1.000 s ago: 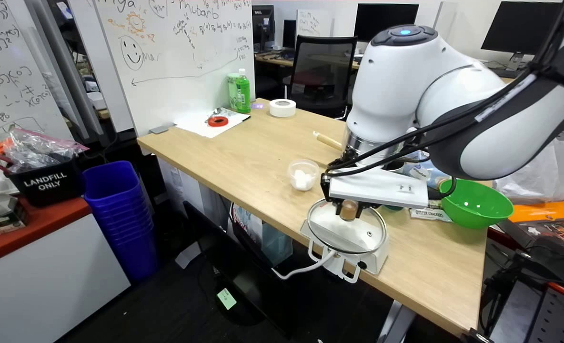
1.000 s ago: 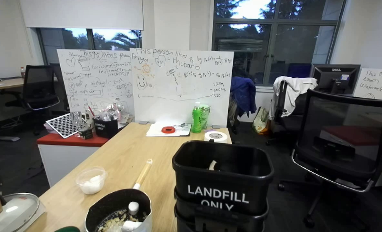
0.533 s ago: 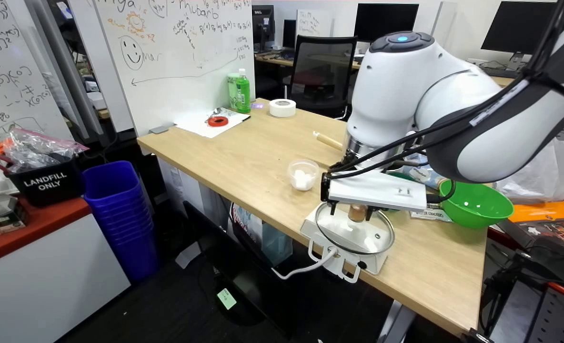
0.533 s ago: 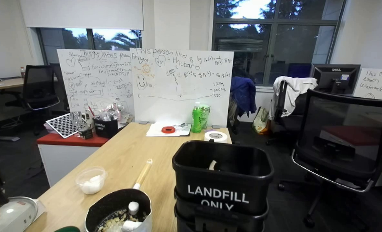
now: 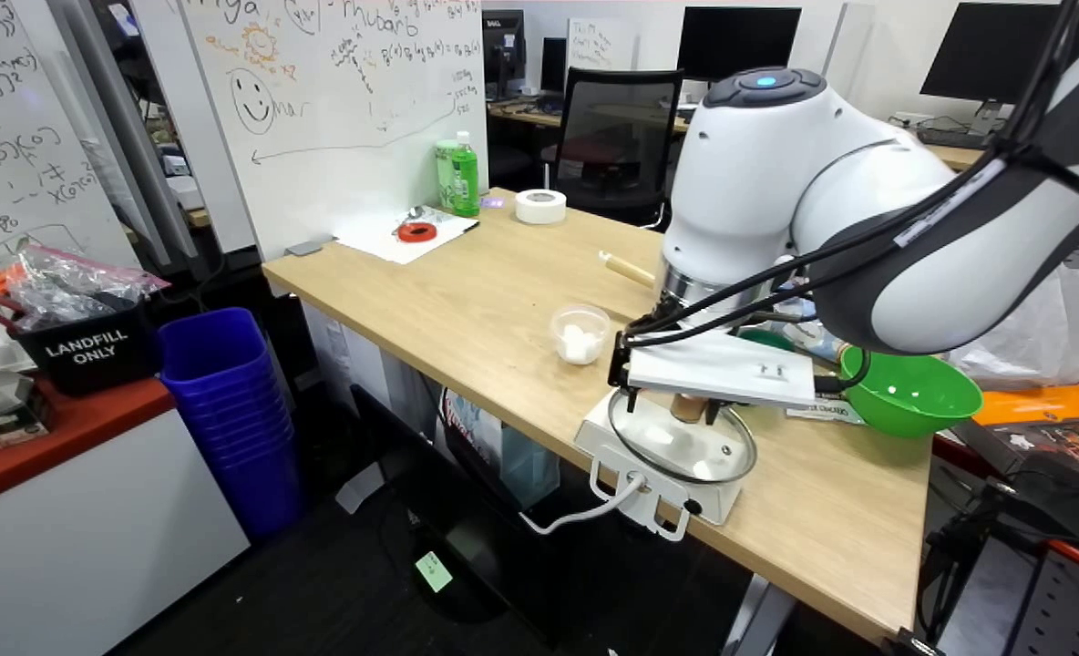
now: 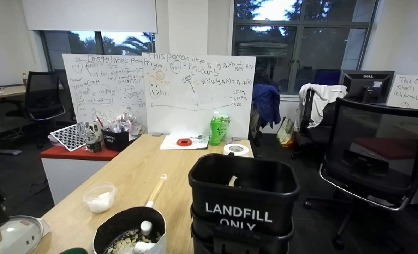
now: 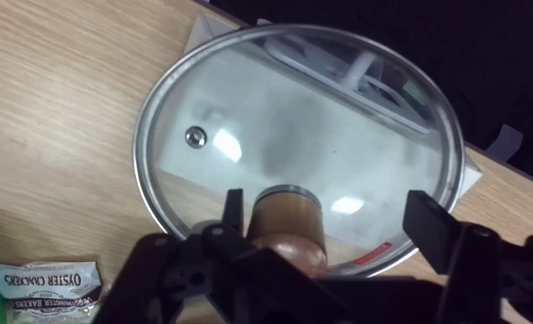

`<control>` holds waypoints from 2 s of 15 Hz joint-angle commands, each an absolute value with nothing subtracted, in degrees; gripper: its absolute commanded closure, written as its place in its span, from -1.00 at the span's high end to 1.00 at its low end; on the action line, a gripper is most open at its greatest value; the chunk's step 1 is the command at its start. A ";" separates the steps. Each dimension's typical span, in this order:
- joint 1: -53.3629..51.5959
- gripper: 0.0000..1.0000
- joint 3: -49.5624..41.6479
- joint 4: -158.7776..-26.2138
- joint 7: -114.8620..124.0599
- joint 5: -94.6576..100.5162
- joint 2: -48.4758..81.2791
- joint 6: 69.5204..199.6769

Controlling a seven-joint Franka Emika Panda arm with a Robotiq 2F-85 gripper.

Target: Put the glass lid on top of the white object

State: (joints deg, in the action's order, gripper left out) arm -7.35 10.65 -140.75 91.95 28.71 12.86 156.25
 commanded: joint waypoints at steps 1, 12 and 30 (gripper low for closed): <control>-7.57 0.18 11.09 -139.83 92.00 28.28 13.64 156.49; -8.08 -0.18 11.85 -139.41 91.93 28.74 13.39 155.79; -7.86 1.00 13.52 -141.21 90.31 26.13 10.22 153.29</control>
State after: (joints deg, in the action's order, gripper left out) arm -8.42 12.67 -139.95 91.83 28.25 12.56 155.32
